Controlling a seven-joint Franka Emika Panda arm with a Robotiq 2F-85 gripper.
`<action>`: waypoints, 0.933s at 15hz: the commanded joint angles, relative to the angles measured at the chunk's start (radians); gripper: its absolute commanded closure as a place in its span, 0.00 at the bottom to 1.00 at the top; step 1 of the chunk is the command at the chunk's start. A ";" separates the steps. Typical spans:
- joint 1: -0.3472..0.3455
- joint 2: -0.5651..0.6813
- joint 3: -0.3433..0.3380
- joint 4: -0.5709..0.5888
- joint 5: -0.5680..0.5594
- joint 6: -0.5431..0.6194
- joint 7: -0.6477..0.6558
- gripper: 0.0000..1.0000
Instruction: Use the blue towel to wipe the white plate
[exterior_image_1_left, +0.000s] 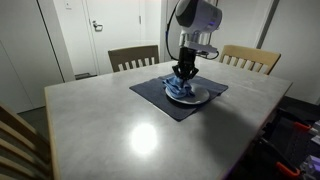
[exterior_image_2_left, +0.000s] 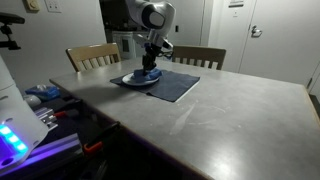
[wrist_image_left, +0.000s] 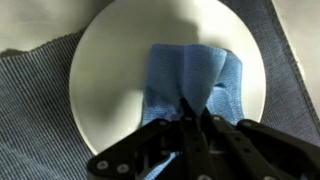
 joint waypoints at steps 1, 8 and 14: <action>-0.017 0.033 0.042 0.064 -0.009 -0.077 -0.122 0.98; -0.016 0.068 0.061 0.120 -0.037 -0.374 -0.281 0.98; -0.029 0.130 0.037 0.139 -0.012 -0.612 -0.253 0.98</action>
